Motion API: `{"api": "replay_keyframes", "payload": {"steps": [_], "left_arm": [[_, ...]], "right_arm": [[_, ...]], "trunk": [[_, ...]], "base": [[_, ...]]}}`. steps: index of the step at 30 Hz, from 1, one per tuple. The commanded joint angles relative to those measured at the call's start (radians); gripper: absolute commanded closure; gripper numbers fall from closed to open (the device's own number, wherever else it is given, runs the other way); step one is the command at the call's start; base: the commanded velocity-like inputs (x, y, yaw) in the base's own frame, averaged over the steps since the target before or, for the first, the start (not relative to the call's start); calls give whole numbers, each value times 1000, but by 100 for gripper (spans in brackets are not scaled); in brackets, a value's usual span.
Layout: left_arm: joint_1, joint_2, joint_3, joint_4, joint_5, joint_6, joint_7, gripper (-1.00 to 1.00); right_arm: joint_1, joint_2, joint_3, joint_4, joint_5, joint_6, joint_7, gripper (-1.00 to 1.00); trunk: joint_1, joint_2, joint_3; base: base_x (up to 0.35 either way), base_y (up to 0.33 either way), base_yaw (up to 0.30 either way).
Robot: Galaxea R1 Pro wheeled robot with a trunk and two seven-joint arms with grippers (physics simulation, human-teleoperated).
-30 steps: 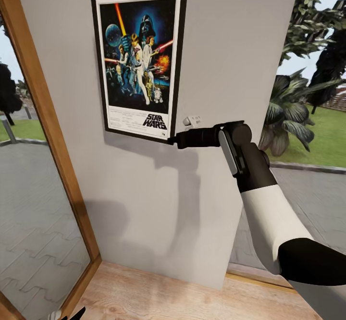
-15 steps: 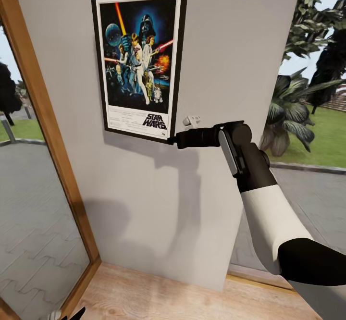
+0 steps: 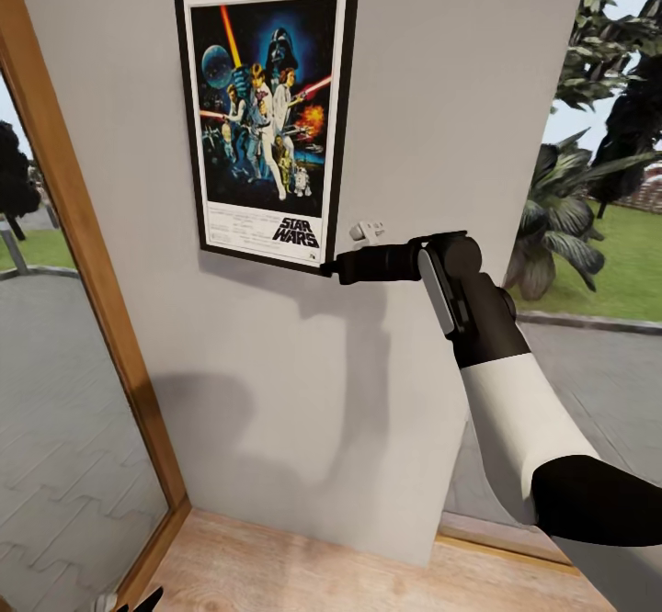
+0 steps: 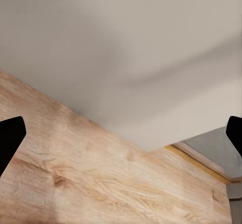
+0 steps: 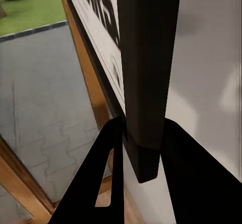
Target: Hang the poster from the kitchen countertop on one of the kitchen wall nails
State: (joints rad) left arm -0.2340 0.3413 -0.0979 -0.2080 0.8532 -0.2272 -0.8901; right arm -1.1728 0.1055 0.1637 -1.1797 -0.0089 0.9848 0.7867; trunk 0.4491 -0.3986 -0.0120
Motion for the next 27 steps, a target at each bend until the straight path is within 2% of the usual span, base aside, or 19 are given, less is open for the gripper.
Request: {"api": "replay_keyframes", "payload": {"steps": [1, 27], "left_arm": [[-1, 1, -8, 1, 7, -6, -1, -100], [-1, 7, -8, 1, 7, -6, -1, -100]], "right_arm": [[-1, 0, -1, 0, -3, 8, 3, 100], [-1, 0, 0, 0, -3, 8, 3, 100]], "trunk": [[1, -1, -1], [1, -1, -1]], "base": [[206, 0, 0], [37, 24, 0]]}}
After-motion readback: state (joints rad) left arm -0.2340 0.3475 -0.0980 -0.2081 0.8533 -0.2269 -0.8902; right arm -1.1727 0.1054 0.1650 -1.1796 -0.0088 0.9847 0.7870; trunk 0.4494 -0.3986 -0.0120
